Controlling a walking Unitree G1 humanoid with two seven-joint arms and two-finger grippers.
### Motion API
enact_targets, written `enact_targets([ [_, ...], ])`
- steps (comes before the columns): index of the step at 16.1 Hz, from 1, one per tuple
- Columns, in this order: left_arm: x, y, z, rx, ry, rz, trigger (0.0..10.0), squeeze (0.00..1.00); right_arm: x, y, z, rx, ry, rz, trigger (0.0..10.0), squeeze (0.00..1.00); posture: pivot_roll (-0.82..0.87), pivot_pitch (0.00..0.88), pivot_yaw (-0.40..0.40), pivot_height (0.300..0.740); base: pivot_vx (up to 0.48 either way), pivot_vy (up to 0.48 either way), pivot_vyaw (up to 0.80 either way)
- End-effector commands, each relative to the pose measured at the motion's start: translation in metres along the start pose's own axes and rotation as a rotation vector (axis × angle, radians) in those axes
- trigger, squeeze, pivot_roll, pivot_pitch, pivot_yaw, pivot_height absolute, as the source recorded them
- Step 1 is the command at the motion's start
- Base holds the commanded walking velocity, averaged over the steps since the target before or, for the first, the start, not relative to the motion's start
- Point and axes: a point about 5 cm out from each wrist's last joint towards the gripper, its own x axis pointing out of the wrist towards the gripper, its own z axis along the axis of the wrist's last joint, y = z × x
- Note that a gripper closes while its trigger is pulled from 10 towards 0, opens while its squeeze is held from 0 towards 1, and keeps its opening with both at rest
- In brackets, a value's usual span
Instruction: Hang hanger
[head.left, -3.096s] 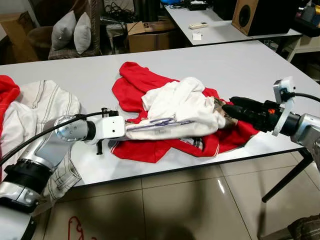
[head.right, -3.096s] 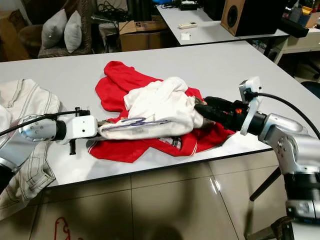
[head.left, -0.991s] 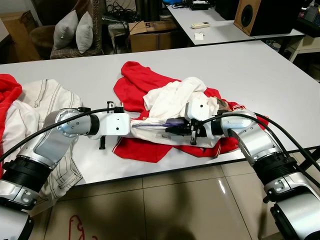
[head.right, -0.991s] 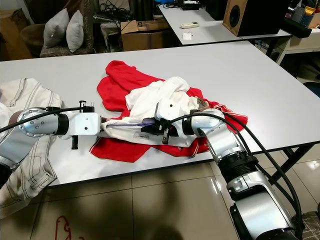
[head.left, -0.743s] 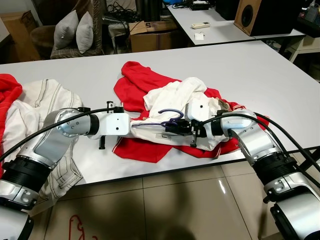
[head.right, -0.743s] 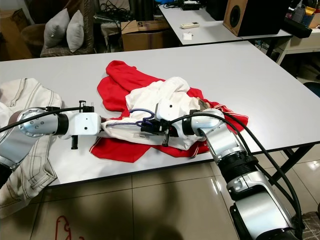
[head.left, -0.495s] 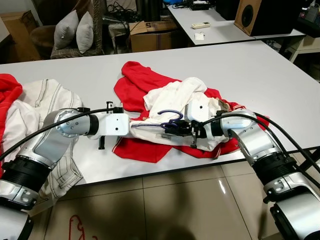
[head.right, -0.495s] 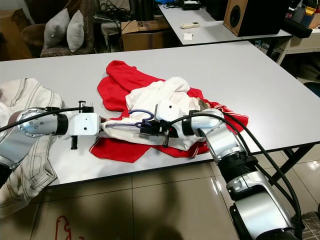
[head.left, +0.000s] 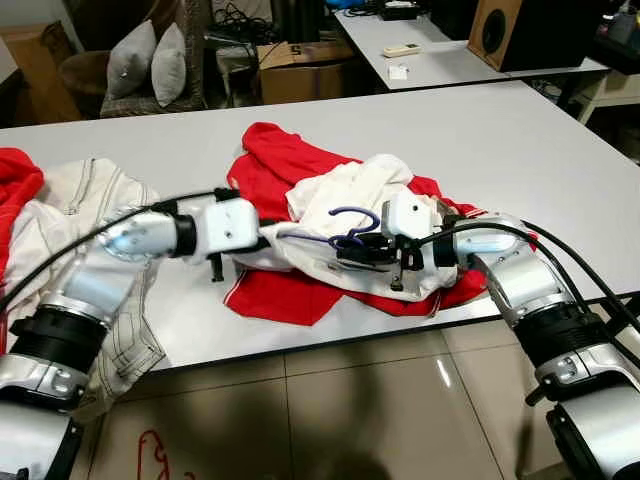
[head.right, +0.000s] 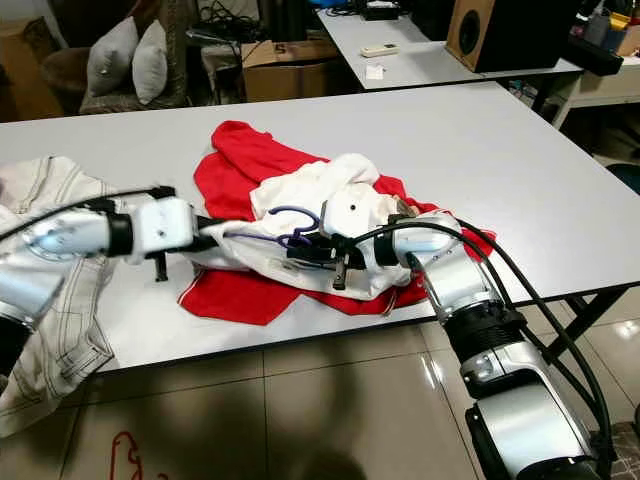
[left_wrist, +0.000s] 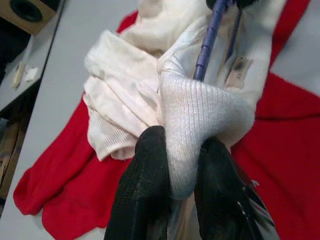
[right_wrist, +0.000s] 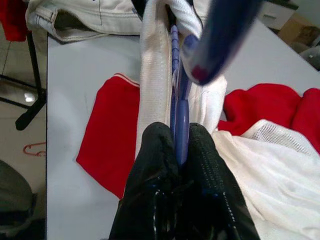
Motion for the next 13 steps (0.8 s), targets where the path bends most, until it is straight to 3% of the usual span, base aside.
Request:
enact_targets([
  [1, -0.009, 0.018, 0.014, 0.026, -0.061, 0.062, 10.0, 0.0, 0.002, 0.0, 0.002, -0.019, 0.015, 0.032, 0.0, 0.0, 0.08, 0.0, 0.071, 0.74, 0.0, 0.0, 0.0],
  [3, -0.025, 0.027, 0.023, -0.09, -0.171, 0.096, 10.0, 0.0, -0.009, -0.005, 0.008, -0.01, -0.021, -0.005, 0.0, 0.0, 0.08, 0.0, 0.068, 0.74, 0.0, 0.0, 0.0],
  [7, -0.04, 0.032, 0.027, -0.16, -0.242, 0.115, 10.0, 0.0, -0.019, -0.007, 0.008, 0.012, -0.041, -0.015, 0.0, 0.0, 0.09, 0.0, 0.056, 0.74, 0.0, 0.0, 0.0],
  [11, -0.028, 0.018, 0.016, -0.043, -0.091, 0.005, 10.0, 0.0, -0.014, -0.003, 0.007, -0.015, -0.003, 0.019, 0.0, 0.0, 0.09, 0.0, 0.048, 0.74, 0.0, 0.0, 0.0],
  [12, -0.026, 0.015, 0.015, -0.054, -0.072, -0.061, 10.0, 1.0, -0.013, -0.002, 0.007, -0.029, 0.017, 0.032, 0.0, 0.0, 0.09, 0.0, 0.048, 0.74, 0.0, 0.0, 0.0],
  [13, -0.026, 0.015, 0.015, -0.06, -0.069, -0.076, 10.0, 1.0, -0.013, -0.001, 0.006, -0.031, 0.022, 0.035, 0.0, 0.0, 0.09, 0.0, 0.049, 0.74, 0.0, 0.0, 0.0],
])
